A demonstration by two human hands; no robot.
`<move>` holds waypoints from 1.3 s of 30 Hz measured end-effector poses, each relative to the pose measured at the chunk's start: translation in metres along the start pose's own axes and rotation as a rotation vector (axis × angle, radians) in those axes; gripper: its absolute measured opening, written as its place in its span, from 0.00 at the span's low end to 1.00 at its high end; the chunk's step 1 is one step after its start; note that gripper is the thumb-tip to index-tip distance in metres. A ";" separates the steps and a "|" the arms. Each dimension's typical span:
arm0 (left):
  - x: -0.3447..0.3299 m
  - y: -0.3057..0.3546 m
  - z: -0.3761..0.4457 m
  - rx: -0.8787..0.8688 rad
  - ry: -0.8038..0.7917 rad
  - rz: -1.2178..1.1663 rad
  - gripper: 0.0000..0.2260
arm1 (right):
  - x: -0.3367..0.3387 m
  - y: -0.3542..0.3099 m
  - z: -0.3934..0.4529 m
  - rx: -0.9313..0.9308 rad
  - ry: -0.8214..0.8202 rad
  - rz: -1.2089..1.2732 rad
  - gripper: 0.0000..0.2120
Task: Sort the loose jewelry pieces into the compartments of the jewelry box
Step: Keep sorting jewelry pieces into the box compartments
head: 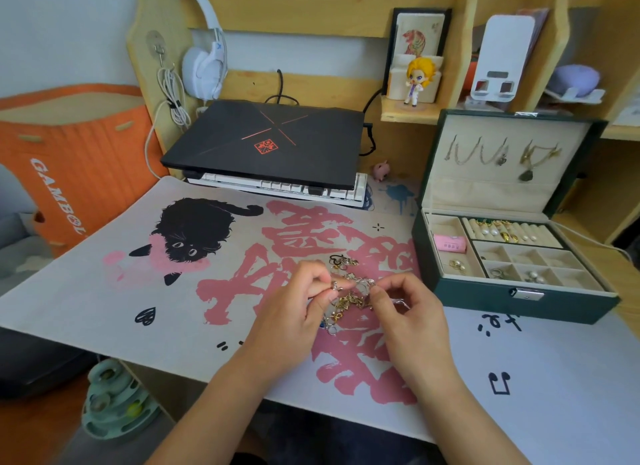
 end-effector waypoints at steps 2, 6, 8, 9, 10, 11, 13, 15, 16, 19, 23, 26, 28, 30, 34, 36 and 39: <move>0.000 0.001 0.000 0.000 0.002 0.007 0.09 | 0.000 0.000 0.000 -0.001 -0.001 -0.003 0.07; 0.002 0.006 0.002 0.014 0.014 -0.011 0.12 | -0.001 -0.001 0.000 -0.005 -0.003 -0.001 0.06; 0.002 0.006 0.002 0.003 0.021 0.003 0.11 | -0.001 -0.001 0.000 -0.013 -0.005 -0.002 0.06; 0.002 0.006 0.002 -0.004 0.024 0.006 0.10 | -0.001 -0.001 0.000 -0.016 -0.006 -0.002 0.06; 0.002 0.006 0.002 -0.009 0.026 0.001 0.09 | -0.001 -0.001 0.000 -0.017 -0.007 -0.002 0.07; 0.003 0.006 0.002 -0.015 0.030 -0.007 0.09 | -0.001 -0.001 -0.001 -0.017 -0.009 -0.002 0.07; 0.003 0.008 0.002 -0.030 0.032 -0.022 0.10 | -0.001 -0.001 -0.001 -0.015 -0.013 -0.002 0.07; 0.003 0.008 0.002 -0.030 0.037 -0.035 0.11 | -0.001 -0.001 -0.001 -0.009 -0.014 -0.003 0.07; 0.004 0.008 0.002 -0.026 0.040 -0.042 0.12 | -0.001 -0.001 -0.001 -0.008 -0.015 -0.004 0.07; 0.005 0.008 0.002 -0.026 0.054 -0.055 0.13 | -0.001 -0.001 -0.001 -0.005 -0.015 -0.002 0.07; 0.006 0.005 0.002 -0.016 0.069 -0.082 0.12 | -0.002 -0.002 -0.001 0.001 -0.017 -0.004 0.08; 0.006 0.002 0.003 0.006 0.076 -0.098 0.10 | -0.002 -0.002 -0.001 0.009 -0.021 -0.005 0.08; 0.007 0.001 0.004 0.021 0.075 -0.105 0.09 | -0.002 -0.002 -0.001 0.012 -0.023 -0.008 0.08; 0.007 0.001 0.004 0.034 0.075 -0.116 0.07 | -0.002 -0.002 -0.001 0.014 -0.026 -0.011 0.08; 0.007 0.005 0.004 0.027 0.082 -0.121 0.10 | -0.002 -0.003 -0.001 0.013 -0.031 -0.013 0.08; 0.008 0.006 0.004 0.011 0.085 -0.112 0.10 | -0.002 -0.002 -0.001 0.012 -0.033 -0.015 0.08; 0.009 0.004 0.004 -0.006 0.100 -0.114 0.09 | -0.002 -0.002 -0.001 0.018 -0.027 -0.015 0.08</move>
Point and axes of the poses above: each hand's wrist, its own z-axis towards the middle knuckle, its own x-axis out of the back of the hand, y = z × x, the point moved 6 cm from there along z, towards the middle knuckle, and after that the axes turned 14 degrees about y, right-handed, at the moved point
